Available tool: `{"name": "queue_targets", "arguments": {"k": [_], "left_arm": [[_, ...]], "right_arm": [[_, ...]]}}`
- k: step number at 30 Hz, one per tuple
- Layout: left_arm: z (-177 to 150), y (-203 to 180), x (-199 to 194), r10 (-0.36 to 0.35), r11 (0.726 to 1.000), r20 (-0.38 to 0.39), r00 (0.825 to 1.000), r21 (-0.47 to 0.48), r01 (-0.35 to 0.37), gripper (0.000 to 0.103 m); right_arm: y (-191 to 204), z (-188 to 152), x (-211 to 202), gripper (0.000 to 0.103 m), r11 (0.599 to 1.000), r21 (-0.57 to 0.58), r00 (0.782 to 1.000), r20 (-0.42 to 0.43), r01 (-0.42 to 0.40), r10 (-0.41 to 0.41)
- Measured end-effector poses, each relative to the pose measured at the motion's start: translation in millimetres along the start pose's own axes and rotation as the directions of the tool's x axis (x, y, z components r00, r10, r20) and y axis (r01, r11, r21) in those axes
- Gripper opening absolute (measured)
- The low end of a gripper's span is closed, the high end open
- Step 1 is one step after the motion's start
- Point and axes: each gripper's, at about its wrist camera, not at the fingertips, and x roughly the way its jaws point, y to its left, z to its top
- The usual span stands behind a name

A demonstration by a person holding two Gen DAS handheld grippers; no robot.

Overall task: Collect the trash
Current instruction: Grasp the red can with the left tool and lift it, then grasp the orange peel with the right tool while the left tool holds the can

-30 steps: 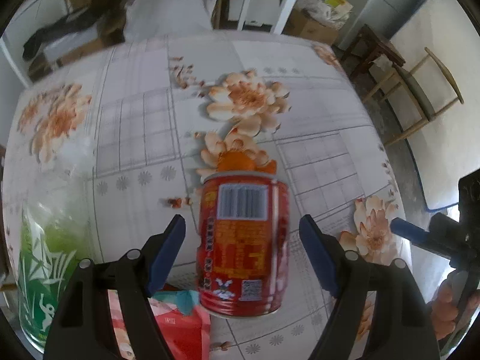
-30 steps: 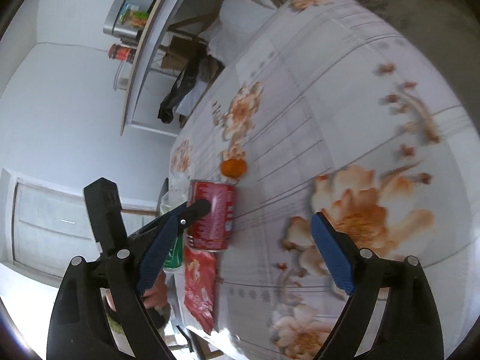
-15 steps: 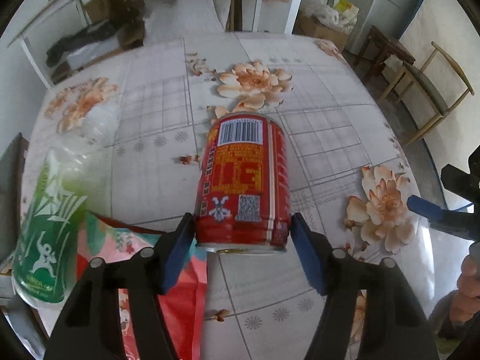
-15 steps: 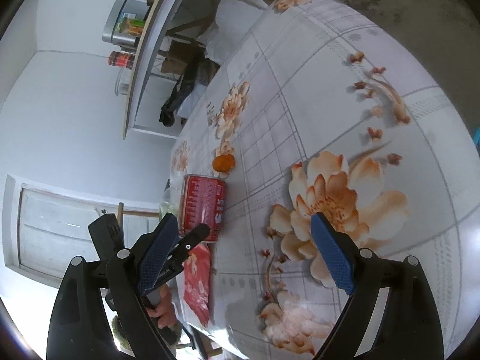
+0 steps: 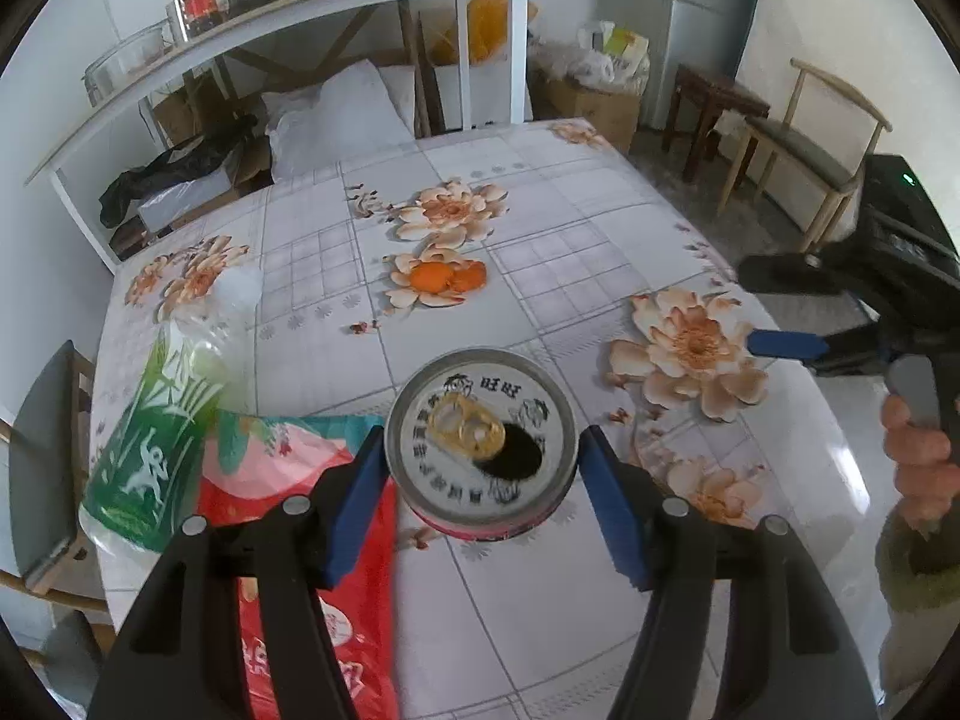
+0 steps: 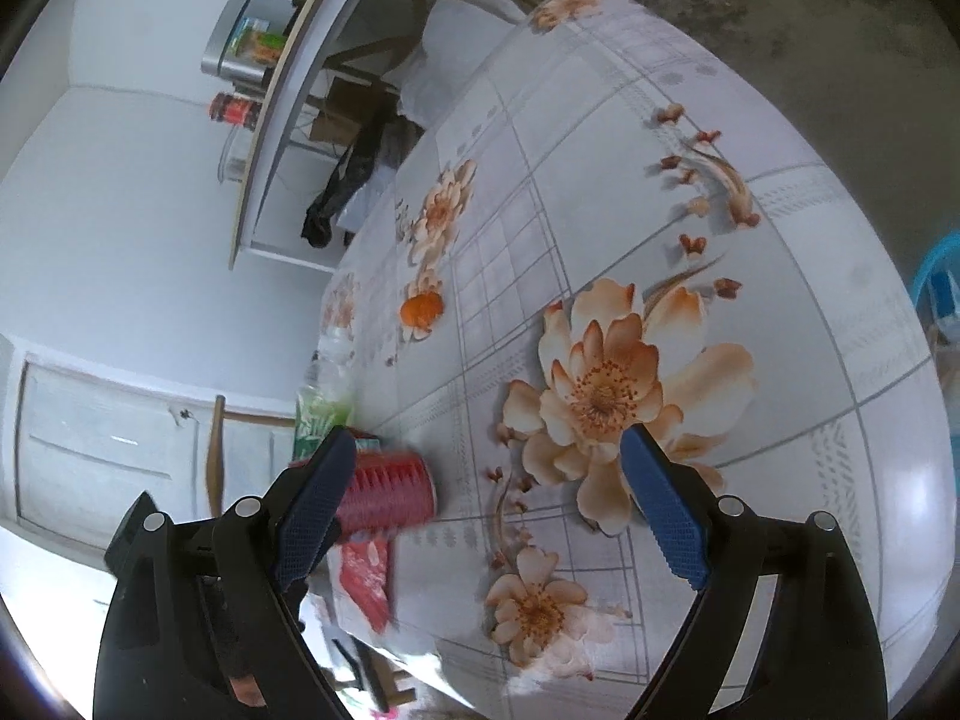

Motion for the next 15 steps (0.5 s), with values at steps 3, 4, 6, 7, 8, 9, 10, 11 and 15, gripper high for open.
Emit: {"name": "queue_targets", "arguments": {"k": [3,4,6,7,8,9,10,11,15], "left_arm": [[-10,-4,-2,-0.008,1.000,0.013,1.000,0.009,0.007,0.063],[-13,-6,-3,-0.004,1.000,0.024,1.000,0.017,0.003,0.063],[-18,-11,-4,0.010,0.999,0.047,0.999,0.039,-0.012,0.063],[-19,-12,-3,0.013,0.999,0.055,0.998,0.042,-0.016,0.063],[-20,-13,-3,0.016,0.999,0.069,0.997,0.040,-0.019,0.063],[-21,-13,-3,0.017,0.999,0.078,0.997,0.038,-0.020,0.063],[-23,-13,-3,0.017,0.999,0.087,0.996,0.039,-0.021,0.063],[-24,-13,-4,0.018,0.999,0.096,0.995,0.039,-0.021,0.063],[-32,-13,-7,0.009,0.999,0.136,0.991,0.044,-0.015,0.063]], "right_arm": [[21,8,9,0.084,0.997,-0.078,1.000,-0.013,0.018,-0.019],[27,10,12,0.083,0.994,-0.105,1.000,-0.015,0.023,-0.025],[43,17,22,0.078,0.984,-0.176,0.999,-0.014,0.033,-0.036],[54,21,30,0.075,0.975,-0.220,0.999,-0.013,0.035,-0.039],[64,26,40,0.072,0.963,-0.265,0.999,-0.017,0.041,-0.047],[74,30,52,0.070,0.949,-0.310,0.998,-0.024,0.054,-0.065],[81,33,65,0.067,0.932,-0.355,0.996,-0.033,0.070,-0.087],[89,34,77,0.064,0.910,-0.406,0.993,-0.038,0.090,-0.115],[111,33,118,0.060,0.796,-0.577,0.973,-0.010,0.181,-0.229]]}}
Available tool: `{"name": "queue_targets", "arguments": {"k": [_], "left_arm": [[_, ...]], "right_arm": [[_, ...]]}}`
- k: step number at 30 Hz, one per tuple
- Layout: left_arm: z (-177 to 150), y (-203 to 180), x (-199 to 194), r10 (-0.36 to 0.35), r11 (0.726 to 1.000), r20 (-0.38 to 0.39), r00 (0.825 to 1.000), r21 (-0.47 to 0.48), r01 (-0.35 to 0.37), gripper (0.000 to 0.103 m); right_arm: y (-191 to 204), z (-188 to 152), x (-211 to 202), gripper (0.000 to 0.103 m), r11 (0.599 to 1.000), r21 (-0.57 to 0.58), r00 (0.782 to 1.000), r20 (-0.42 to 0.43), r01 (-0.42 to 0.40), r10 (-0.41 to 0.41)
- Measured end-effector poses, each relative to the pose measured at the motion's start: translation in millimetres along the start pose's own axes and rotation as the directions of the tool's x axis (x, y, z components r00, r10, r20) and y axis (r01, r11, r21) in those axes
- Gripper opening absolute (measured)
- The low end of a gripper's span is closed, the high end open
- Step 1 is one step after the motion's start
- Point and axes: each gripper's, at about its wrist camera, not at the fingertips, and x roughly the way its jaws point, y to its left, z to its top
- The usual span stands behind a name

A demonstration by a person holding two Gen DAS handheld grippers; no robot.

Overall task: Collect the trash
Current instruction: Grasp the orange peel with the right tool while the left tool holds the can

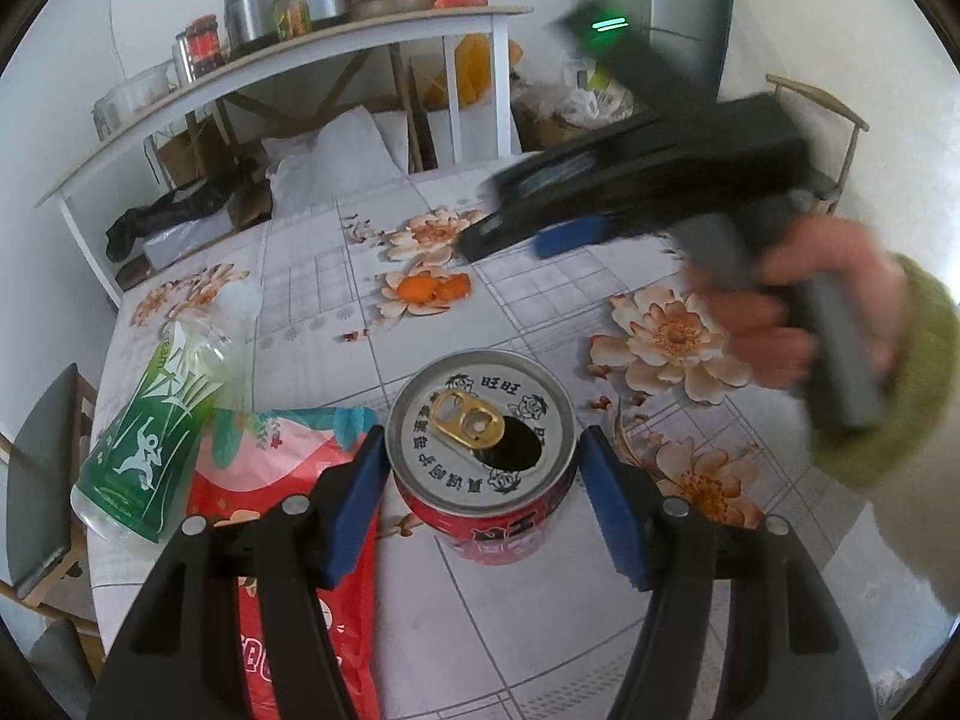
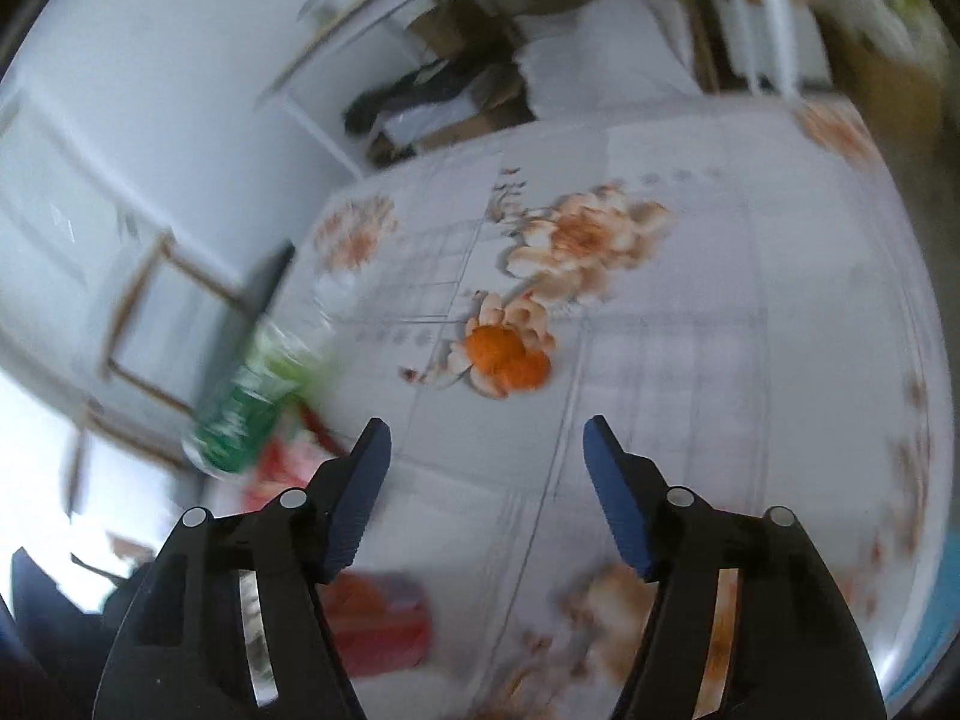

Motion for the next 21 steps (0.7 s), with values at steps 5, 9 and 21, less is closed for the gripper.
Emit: {"name": "queue_targets", "arguments": {"k": [5,9,21], "left_arm": [[-8,-4,-4,-0.003,1.000,0.033,0.999,0.016,0.002,0.063],[-11,-6,-5,-0.006,1.000,0.046,0.999,0.030,0.005,0.063],[-13,-3,-6,-0.023,0.999,0.060,0.998,0.024,0.021,0.063]], "right_arm": [[18,12,46,0.051,0.969,-0.206,0.989,-0.029,0.138,-0.147],[19,14,67,0.040,0.948,-0.260,0.979,-0.048,0.182,-0.200],[-11,-23,16,0.011,0.989,-0.063,0.988,-0.057,0.137,-0.141]]}}
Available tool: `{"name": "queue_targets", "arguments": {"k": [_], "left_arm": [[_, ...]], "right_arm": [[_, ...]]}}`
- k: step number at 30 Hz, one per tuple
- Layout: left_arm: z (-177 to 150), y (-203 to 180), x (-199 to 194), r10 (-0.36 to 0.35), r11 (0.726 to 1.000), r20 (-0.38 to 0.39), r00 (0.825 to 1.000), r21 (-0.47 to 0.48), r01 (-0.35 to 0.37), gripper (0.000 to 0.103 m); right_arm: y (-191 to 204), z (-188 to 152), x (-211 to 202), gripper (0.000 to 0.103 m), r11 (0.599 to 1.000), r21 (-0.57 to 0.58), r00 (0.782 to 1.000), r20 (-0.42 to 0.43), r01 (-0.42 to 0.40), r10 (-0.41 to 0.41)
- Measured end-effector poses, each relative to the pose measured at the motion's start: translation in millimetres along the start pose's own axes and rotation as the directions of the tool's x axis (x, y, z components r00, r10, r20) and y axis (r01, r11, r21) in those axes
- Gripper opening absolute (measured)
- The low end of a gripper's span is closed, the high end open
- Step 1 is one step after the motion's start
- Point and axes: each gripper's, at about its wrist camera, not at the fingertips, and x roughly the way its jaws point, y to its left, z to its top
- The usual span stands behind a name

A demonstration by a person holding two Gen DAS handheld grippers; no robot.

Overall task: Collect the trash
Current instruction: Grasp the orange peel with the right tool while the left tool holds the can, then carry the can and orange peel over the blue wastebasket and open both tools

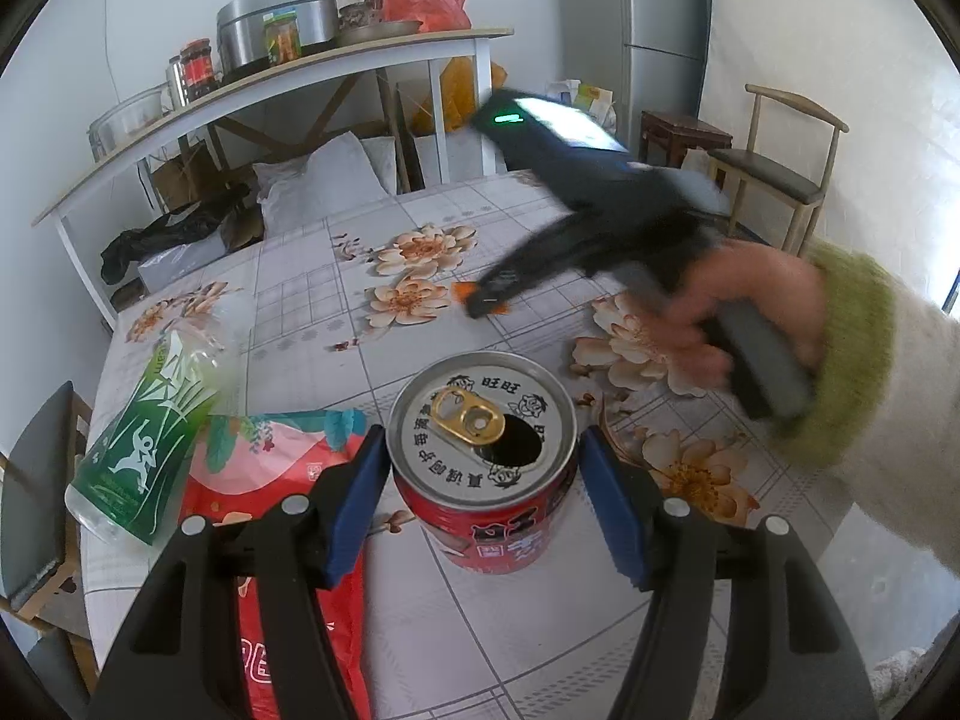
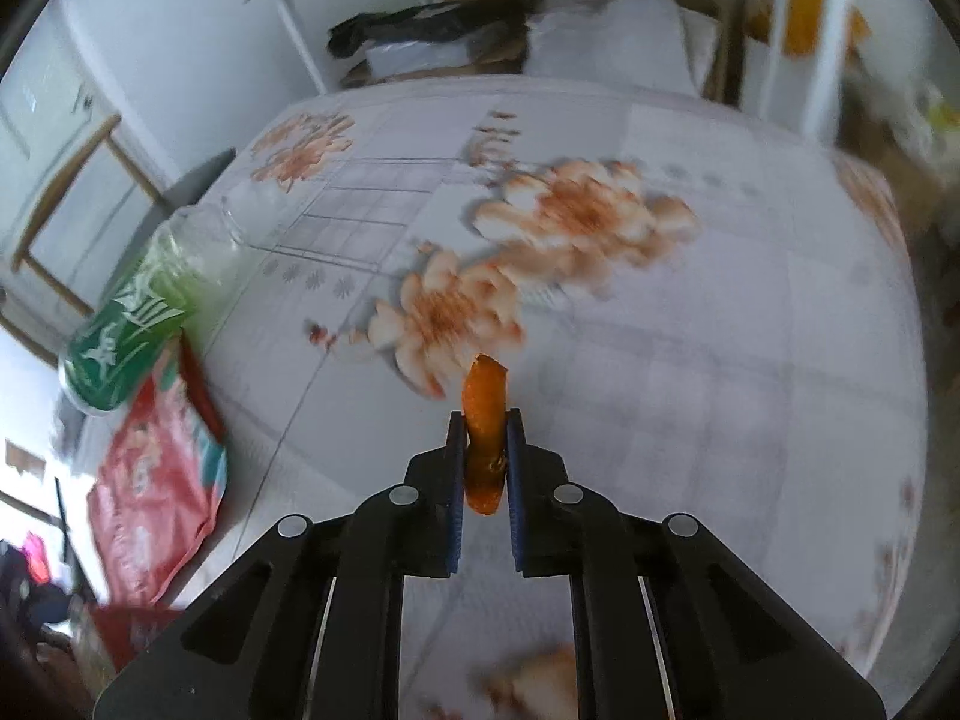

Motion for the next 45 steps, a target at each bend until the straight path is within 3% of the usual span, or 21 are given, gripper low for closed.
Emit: {"name": "queue_targets", "arguments": {"k": [13,32,45], "left_arm": [[2,4,1,-0.019,0.999,0.008,1.000,-0.050,0.020,0.064],[0,6,13,-0.023,0.995,-0.011,1.000,-0.099,0.022,0.064],[0,7,5,-0.020,0.992,0.025,0.999,-0.127,0.023,0.064]], "right_arm": [[-30,-116,-77,0.011,0.963,0.270,0.999,0.049,-0.011,-0.003],[-20,-132,-85,0.011,0.955,0.295,0.996,0.087,-0.035,0.010],[-16,-129,-87,0.011,0.953,0.301,0.996,0.090,-0.039,0.012]]}}
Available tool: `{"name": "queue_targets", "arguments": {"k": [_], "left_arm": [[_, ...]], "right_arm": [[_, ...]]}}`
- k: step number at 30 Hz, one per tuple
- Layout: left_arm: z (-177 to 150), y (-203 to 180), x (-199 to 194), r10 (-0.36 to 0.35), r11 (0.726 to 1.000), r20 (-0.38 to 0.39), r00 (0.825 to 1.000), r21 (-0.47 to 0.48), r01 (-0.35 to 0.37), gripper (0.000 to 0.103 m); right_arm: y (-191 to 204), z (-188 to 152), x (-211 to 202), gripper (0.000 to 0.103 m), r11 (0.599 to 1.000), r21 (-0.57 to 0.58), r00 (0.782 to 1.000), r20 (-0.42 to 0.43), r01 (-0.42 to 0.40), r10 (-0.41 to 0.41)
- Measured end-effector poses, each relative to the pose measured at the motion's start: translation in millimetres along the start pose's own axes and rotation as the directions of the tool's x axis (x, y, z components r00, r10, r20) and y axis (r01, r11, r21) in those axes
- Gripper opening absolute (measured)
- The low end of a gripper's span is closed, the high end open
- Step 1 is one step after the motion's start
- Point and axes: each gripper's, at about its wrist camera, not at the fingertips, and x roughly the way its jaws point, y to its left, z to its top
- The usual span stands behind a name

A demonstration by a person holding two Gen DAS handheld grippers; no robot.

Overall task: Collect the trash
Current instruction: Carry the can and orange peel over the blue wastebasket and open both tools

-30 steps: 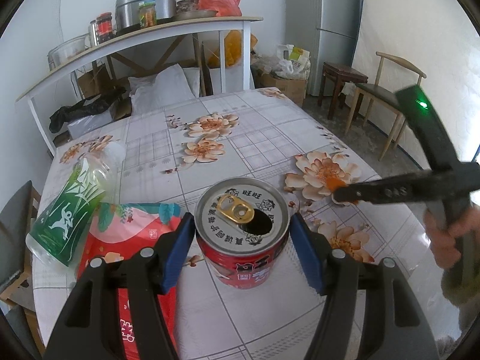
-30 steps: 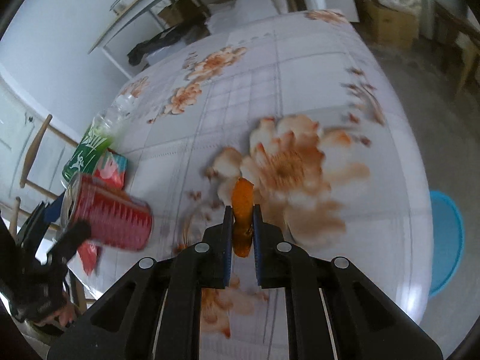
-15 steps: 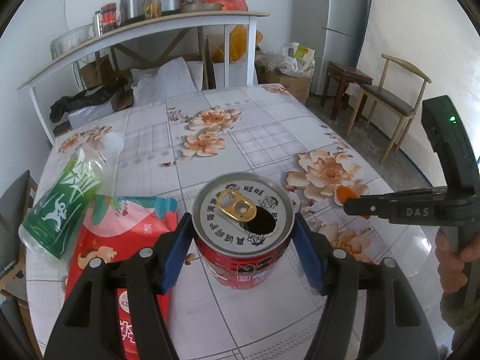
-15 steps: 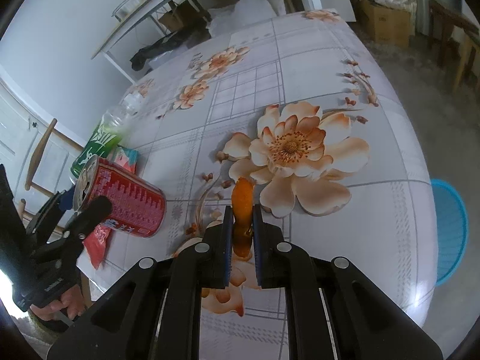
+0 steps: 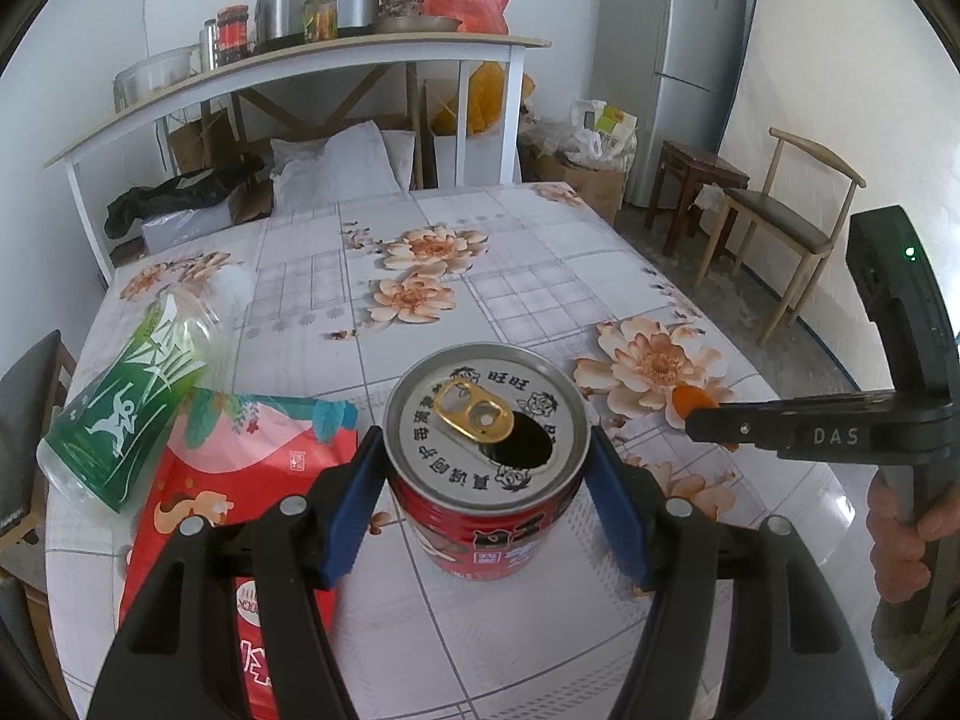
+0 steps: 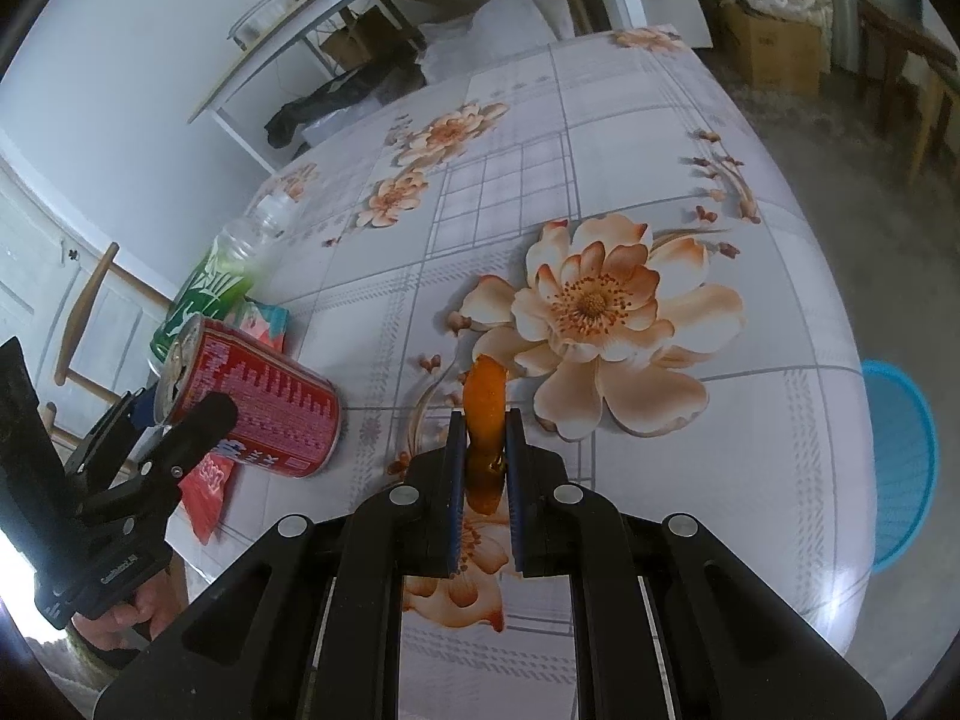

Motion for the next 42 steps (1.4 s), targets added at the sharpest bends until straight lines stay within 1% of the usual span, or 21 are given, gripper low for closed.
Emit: {"name": "queue_targets", "arguments": {"k": [9,23,27,31,34,36,37,39,41,42], "left_arm": [[4,-7,-7,-0.009,1.000,0.022,1.000,0.012,0.008,0.064],[16,-31,-16,-0.053,0.997,0.048,0.997,0.055,0.050,0.064],[20,-41,-18,-0.067,0.995,0.054,0.996,0.072,0.063,0.064],[28,-53,-20,-0.094,0.992,0.061,0.994,0.096,0.088,0.064],[40,-67,-23,-0.143,0.984,0.070,0.987,0.120,0.134,0.064],[50,-79,-24,-0.188,0.975,0.075,0.979,0.137,0.177,0.064],[54,-85,-24,-0.211,0.969,0.076,0.975,0.145,0.199,0.064],[67,-105,-21,-0.275,0.950,0.065,0.959,0.171,0.260,0.064],[78,-126,-17,-0.332,0.928,0.042,0.942,0.195,0.319,0.064],[83,-138,-13,-0.362,0.914,0.023,0.932,0.206,0.350,0.064]], "right_arm": [[-2,2,-8,0.011,1.000,0.013,1.000,0.012,-0.011,0.011],[-9,2,-21,0.011,0.999,0.043,0.999,0.043,-0.031,0.029],[-14,1,-27,0.011,0.998,0.055,0.998,0.059,-0.041,0.037],[-24,2,-43,0.011,0.996,0.078,0.995,0.095,-0.046,0.038],[-41,3,-70,0.011,0.993,0.116,0.988,0.155,-0.019,0.001],[-56,0,-91,0.011,0.989,0.150,0.979,0.199,0.006,-0.036],[-67,-4,-106,0.011,0.983,0.179,0.971,0.228,0.028,-0.069],[-94,-15,-135,0.011,0.966,0.252,0.952,0.276,0.065,-0.136],[-121,-29,-158,0.011,0.940,0.327,0.933,0.300,0.097,-0.200],[-130,-35,-164,0.011,0.930,0.352,0.927,0.304,0.104,-0.218]]}}
